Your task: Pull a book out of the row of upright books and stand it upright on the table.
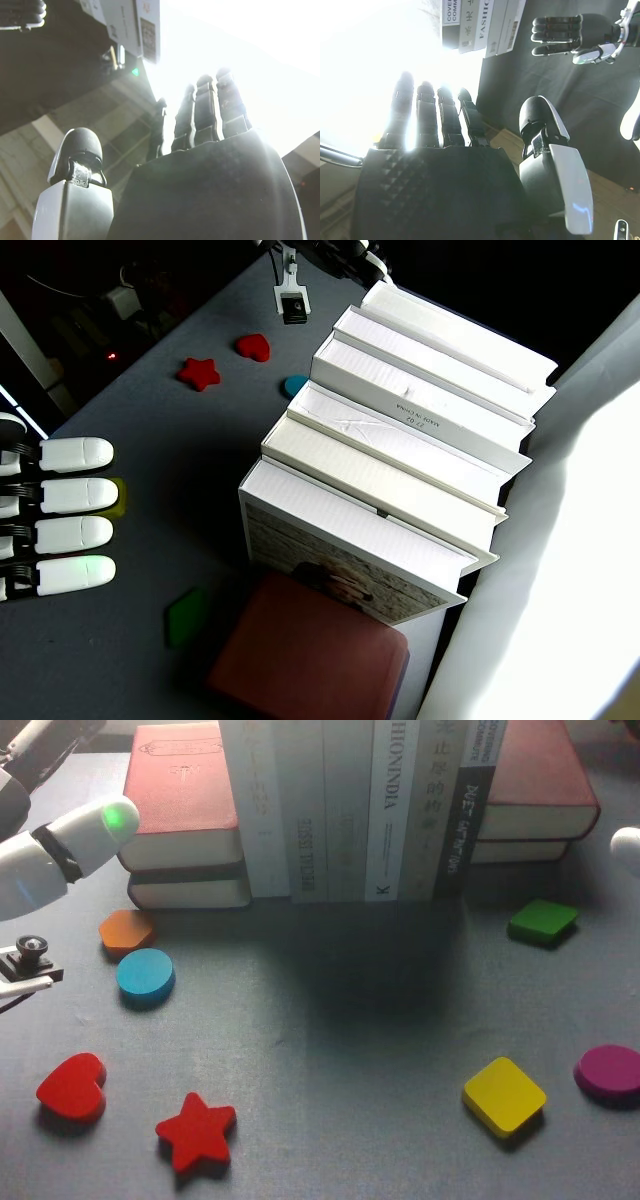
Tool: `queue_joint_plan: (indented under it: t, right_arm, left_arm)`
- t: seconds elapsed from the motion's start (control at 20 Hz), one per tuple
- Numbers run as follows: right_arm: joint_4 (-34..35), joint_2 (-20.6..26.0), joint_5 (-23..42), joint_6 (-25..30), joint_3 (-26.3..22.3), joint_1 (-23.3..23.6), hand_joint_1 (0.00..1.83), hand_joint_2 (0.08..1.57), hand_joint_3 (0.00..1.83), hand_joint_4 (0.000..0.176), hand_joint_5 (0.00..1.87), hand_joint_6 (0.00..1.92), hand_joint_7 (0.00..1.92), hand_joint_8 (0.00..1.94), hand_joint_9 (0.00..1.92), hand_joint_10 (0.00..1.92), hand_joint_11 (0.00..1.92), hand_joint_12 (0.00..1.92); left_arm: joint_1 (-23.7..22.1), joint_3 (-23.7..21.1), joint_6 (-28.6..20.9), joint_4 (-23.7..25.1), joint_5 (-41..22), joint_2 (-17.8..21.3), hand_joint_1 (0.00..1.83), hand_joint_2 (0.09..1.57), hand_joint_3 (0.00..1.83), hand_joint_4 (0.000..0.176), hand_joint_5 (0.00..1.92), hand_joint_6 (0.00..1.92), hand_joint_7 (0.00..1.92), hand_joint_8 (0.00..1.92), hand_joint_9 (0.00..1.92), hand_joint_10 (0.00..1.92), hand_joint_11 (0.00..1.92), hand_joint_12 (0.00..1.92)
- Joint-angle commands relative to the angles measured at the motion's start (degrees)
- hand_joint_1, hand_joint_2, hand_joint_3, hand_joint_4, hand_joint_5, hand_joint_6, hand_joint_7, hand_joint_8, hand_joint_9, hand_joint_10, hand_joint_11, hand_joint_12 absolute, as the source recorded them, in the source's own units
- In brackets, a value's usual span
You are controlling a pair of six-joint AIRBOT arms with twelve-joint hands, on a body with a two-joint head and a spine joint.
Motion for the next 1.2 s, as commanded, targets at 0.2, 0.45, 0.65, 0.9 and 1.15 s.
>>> queue_joint_plan:
  t: [0.2, 0.45, 0.65, 0.9, 1.15]
  right_arm:
    - [1.1, 0.0, 7.2, 0.2, 0.4, 1.0, 0.36, 1.37, 0.02, 0.000, 0.00, 0.00, 0.00, 0.00, 0.00, 0.00, 0.00, 0.00]
    - [-0.5, -1.2, 4.5, 0.5, 2.4, 4.9, 0.30, 1.38, 0.01, 0.000, 0.07, 0.02, 0.00, 0.00, 0.00, 0.00, 0.03, 0.02]
    - [-5.0, -3.7, -3.3, 0.5, 5.4, 13.3, 0.43, 1.43, 0.00, 0.000, 0.09, 0.00, 0.00, 0.00, 0.00, 0.00, 0.00, 0.01]
    - [-10.2, -6.9, -13.6, 0.4, 9.2, 22.7, 0.26, 1.43, 0.00, 0.027, 0.07, 0.02, 0.00, 0.00, 0.00, 0.00, 0.00, 0.00]
    - [-14.6, -10.0, -21.4, 0.2, 12.0, 30.4, 0.22, 1.41, 0.00, 0.037, 0.09, 0.02, 0.00, 0.00, 0.00, 0.00, 0.00, 0.00]
  left_arm:
    - [-0.2, 0.2, -0.5, -1.2, -7.0, 0.1, 0.28, 1.38, 0.01, 0.044, 0.06, 0.01, 0.00, 0.00, 0.00, 0.00, 0.05, 0.03]
    - [-0.2, 0.6, -0.6, -1.3, -6.5, -0.4, 0.26, 1.39, 0.00, 0.042, 0.07, 0.00, 0.00, 0.00, 0.01, 0.00, 0.00, 0.30]
    - [0.3, 0.7, -0.8, -1.8, -6.7, -0.4, 0.29, 1.40, 0.00, 0.030, 0.07, 0.01, 0.00, 0.00, 0.00, 0.00, 0.00, 0.18]
    - [0.9, 0.7, -0.8, -2.5, -6.9, -0.5, 0.29, 1.38, 0.00, 0.046, 0.08, 0.00, 0.00, 0.00, 0.00, 0.00, 0.00, 0.19]
    - [1.1, 0.9, -0.8, -2.6, -6.6, -0.6, 0.30, 1.38, 0.00, 0.045, 0.08, 0.00, 0.00, 0.00, 0.00, 0.00, 0.00, 0.16]
